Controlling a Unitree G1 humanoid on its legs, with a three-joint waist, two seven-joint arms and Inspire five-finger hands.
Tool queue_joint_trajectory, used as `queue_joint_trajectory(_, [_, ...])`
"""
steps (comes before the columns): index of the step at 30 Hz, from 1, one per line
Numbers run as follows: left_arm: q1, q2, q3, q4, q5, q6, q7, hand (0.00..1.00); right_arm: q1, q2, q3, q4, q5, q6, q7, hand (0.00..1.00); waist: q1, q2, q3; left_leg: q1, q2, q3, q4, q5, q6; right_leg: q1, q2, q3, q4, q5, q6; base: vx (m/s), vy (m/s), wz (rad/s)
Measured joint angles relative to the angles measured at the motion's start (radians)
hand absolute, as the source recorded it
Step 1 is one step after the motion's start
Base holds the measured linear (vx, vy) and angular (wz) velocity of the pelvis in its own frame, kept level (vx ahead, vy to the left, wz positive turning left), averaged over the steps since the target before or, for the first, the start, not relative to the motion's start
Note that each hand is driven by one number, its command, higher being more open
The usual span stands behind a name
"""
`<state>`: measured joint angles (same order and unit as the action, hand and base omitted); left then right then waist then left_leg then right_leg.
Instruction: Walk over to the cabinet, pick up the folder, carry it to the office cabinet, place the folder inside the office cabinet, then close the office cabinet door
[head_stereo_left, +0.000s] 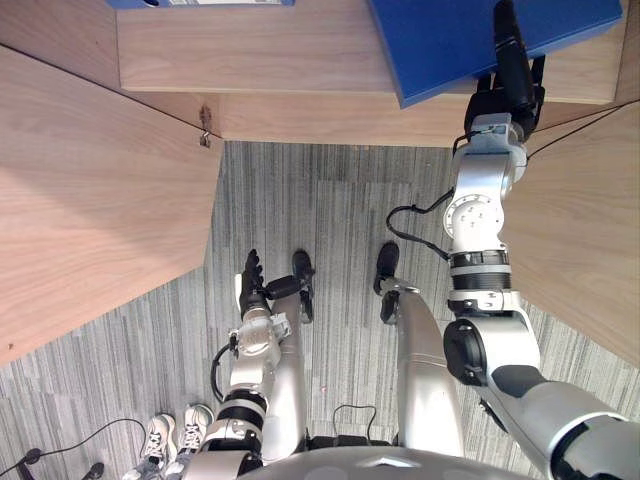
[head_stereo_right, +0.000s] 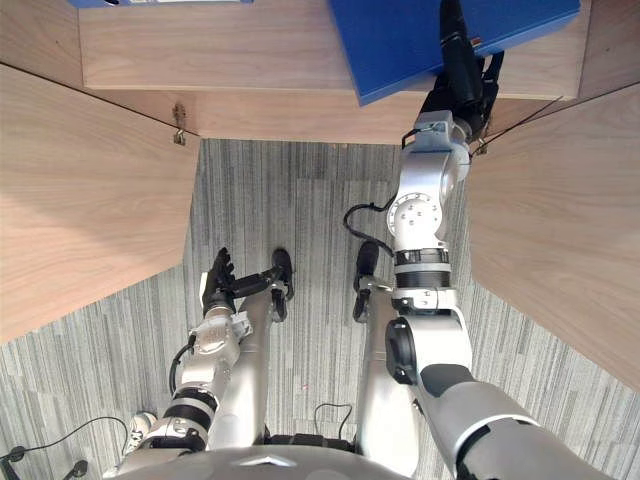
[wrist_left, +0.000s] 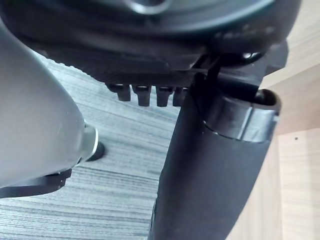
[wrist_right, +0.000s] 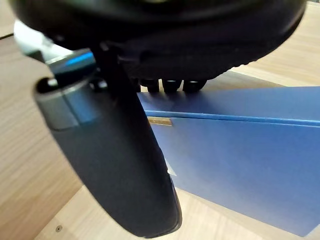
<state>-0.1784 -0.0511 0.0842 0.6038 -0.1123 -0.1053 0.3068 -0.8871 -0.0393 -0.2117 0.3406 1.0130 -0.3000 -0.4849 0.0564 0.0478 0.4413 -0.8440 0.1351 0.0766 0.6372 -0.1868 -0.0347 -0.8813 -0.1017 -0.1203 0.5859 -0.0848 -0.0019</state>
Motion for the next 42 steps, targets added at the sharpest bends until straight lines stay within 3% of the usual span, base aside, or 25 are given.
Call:
queue_joint_trajectory(7, [-0.001, 0.002, 0.0, 0.0, 0.0, 0.006, 0.002, 1.0, -0.005, 0.012, 0.04, 0.016, 0.01, -0.016, 0.001, 1.0, 0.0, 0.001, -0.004, 0.017, -0.002, 0.0, -0.026, 0.007, -0.005, 0.014, -0.001, -0.003, -0.017, 0.001, -0.001, 0.0, 0.0, 0.0])
queue_joint_trajectory(14, [-0.002, 0.004, -0.001, -0.001, -0.006, 0.004, 0.002, 1.0, -0.091, -0.003, 0.039, 0.074, 0.026, -0.013, 0.001, 1.0, 0.002, 0.003, -0.006, 0.03, -0.012, -0.009, -0.097, 0.054, -0.022, 0.013, -0.007, -0.02, -0.038, 0.009, -0.014, 0.0, -0.033, 0.1])
queue_joint_trajectory(23, [-0.002, 0.004, -0.001, -0.002, -0.015, 0.003, 0.002, 1.0, -0.183, -0.032, 0.034, 0.125, 0.082, 0.006, -0.003, 1.0, 0.026, 0.005, -0.007, 0.019, -0.026, -0.043, -0.147, 0.097, -0.032, 0.01, -0.02, -0.061, -0.049, 0.013, -0.023, -0.02, -0.031, 0.15])
queue_joint_trajectory(35, [-0.005, 0.003, -0.036, -0.027, -0.033, -0.002, 0.001, 1.0, -0.181, -0.032, 0.041, 0.127, 0.088, 0.009, 0.002, 1.0, 0.03, 0.007, -0.008, 0.018, -0.031, -0.044, -0.145, 0.098, -0.032, 0.01, -0.024, -0.062, -0.05, 0.013, -0.023, 0.0, 0.001, 0.01])
queue_joint_trajectory(42, [-0.006, 0.003, -0.04, -0.027, -0.033, -0.001, 0.0, 1.0, -0.114, -0.04, 0.099, 0.127, 0.085, 0.017, 0.081, 1.0, 0.03, 0.009, -0.01, 0.022, -0.031, -0.043, -0.145, 0.098, -0.032, 0.014, -0.024, -0.062, -0.051, 0.013, -0.023, 0.0, 0.0, 0.0])
